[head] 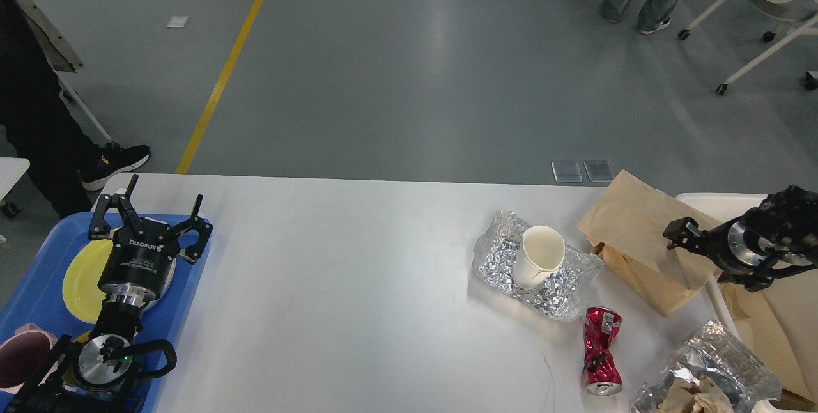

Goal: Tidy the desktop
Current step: 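Grasp the folded brown paper bag beside the cup with the right gripper, then carry the folded paper bag into the white bin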

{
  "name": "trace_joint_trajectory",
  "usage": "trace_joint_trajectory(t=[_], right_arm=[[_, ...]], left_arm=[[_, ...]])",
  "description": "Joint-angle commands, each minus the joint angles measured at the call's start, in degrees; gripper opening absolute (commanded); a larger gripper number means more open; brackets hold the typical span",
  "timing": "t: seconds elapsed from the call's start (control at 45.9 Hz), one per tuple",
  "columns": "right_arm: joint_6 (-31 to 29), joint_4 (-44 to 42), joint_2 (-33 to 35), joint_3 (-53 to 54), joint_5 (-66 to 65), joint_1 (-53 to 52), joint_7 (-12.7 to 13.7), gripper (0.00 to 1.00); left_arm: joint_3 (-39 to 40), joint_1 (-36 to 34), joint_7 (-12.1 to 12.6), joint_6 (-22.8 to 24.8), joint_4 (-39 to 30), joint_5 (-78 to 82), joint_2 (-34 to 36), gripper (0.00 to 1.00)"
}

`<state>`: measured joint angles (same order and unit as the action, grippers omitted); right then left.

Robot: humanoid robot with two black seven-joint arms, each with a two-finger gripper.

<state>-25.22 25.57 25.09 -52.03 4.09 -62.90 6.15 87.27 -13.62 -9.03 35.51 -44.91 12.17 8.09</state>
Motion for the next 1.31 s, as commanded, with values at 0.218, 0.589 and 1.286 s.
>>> trace_joint_trajectory(t=[0.218, 0.589, 1.286], right_arm=[[4.3, -1.6, -2.0, 6.0, 0.0, 5.1, 0.1, 1.00], [9.4, 2.2, -4.1, 5.6, -0.7, 5.9, 1.1, 0.07], [10.5, 5.4, -1.8, 5.3, -0.4, 2.6, 4.0, 0.00]], left_arm=[[0.0, 0.0, 0.0, 0.0, 0.0, 0.0, 0.0, 0.96], [-0.1, 0.0, 0.0, 0.0, 0.0, 0.0, 0.0, 0.96], [0.0, 0.0, 0.1, 0.0, 0.0, 0.0, 0.0, 0.96]])
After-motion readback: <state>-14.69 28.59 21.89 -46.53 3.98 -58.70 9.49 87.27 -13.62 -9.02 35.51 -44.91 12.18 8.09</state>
